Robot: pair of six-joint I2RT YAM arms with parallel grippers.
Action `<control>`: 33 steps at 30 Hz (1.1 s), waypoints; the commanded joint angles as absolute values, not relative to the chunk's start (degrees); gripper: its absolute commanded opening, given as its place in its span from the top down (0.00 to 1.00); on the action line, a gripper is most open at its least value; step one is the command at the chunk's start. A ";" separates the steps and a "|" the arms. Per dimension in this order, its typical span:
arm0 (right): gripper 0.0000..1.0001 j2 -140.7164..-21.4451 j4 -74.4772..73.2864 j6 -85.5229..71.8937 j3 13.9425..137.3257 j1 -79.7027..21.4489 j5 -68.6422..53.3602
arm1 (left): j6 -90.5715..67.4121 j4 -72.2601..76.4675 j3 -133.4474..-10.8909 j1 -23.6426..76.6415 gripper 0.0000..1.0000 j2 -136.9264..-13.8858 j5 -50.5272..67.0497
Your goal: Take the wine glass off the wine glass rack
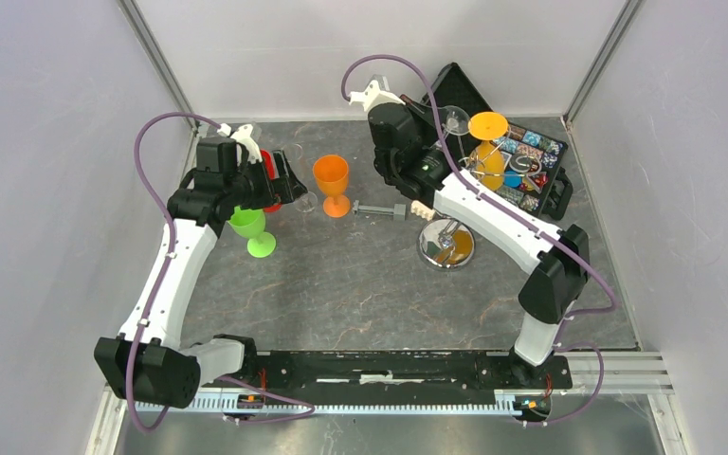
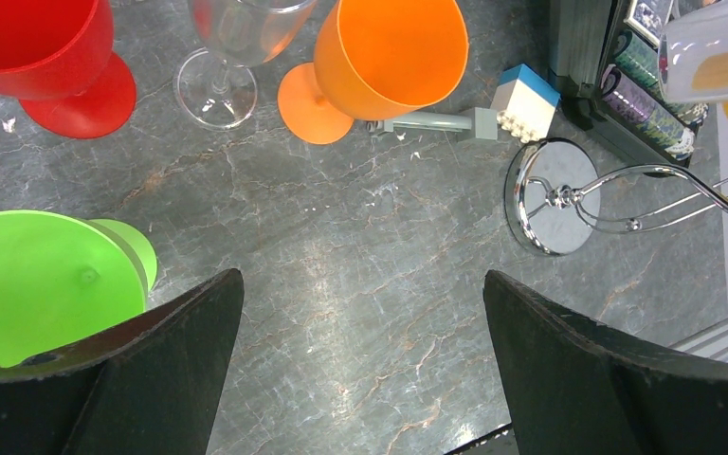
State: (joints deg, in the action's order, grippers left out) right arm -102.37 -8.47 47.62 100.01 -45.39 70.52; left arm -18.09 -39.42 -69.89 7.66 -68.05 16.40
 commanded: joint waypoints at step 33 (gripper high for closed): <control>1.00 -95.29 -36.68 26.27 111.84 -49.38 57.68 | -16.47 -38.14 -69.21 7.39 0.00 -67.34 16.38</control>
State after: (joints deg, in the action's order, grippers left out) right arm -99.00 -36.25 29.06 108.49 -48.73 60.49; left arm -18.11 -39.38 -69.34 7.66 -68.27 16.47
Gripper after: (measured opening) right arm 0.023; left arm 0.994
